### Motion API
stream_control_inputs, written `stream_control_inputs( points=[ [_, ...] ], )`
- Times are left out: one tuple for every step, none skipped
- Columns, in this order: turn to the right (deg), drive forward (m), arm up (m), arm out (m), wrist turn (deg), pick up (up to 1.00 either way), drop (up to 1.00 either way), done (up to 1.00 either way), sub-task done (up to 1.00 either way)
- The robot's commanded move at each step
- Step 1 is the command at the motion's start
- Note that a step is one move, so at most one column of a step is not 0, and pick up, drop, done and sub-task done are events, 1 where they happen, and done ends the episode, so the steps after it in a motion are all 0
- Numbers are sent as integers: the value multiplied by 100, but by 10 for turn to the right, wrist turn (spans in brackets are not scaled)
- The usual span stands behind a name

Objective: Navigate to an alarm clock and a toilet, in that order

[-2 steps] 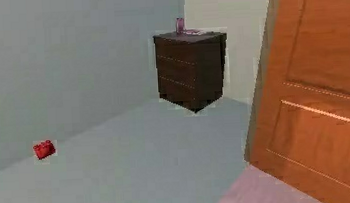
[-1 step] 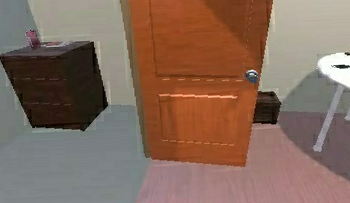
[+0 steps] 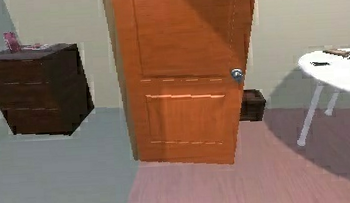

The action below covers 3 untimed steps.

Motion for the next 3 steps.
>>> stream_control_inputs(
  points=[
    [0, 30, 0, 0, 0, 0, 0, 0, 0],
    [-450, 0, 0, 0, 0, 0, 0, 0, 0],
    [-420, 0, 0, 0, 0, 0, 0, 0, 0]
  ],
)
